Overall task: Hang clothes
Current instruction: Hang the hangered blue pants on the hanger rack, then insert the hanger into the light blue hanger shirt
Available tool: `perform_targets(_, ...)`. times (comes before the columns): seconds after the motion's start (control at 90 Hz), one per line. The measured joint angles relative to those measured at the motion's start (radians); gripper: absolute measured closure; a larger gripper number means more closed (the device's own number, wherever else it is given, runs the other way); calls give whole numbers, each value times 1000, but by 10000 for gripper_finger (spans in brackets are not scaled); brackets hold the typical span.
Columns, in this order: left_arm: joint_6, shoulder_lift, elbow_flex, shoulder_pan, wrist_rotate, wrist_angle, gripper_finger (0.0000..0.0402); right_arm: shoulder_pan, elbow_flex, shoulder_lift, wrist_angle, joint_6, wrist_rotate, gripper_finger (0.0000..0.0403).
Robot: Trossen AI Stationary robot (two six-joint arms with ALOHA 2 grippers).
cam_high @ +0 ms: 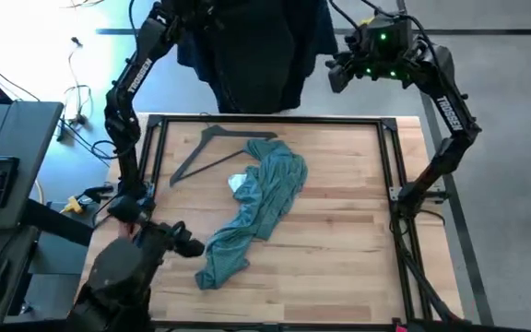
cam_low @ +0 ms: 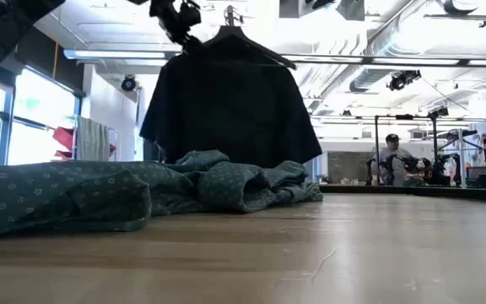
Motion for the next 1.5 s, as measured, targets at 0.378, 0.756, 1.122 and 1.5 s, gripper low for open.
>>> perform_targets(0.378, -350, -168, 0, -70, 2, -357, 147, 188, 0, -17, -4, -60, 90, 286)
perform_targets(0.756, -546, -247, -1, -174, 250, -697, 147, 366, -432, -70, -71, -10, -245, 286)
perform_targets(1.122, -857, -325, -2, -571, 100, -841, 147, 476, -1041, -71, 441, -429, -288, 285)
perform_targets(1.5, -1412, -268, -3, -1038, -120, -960, 147, 437, -1431, -71, 918, -732, -97, 211)
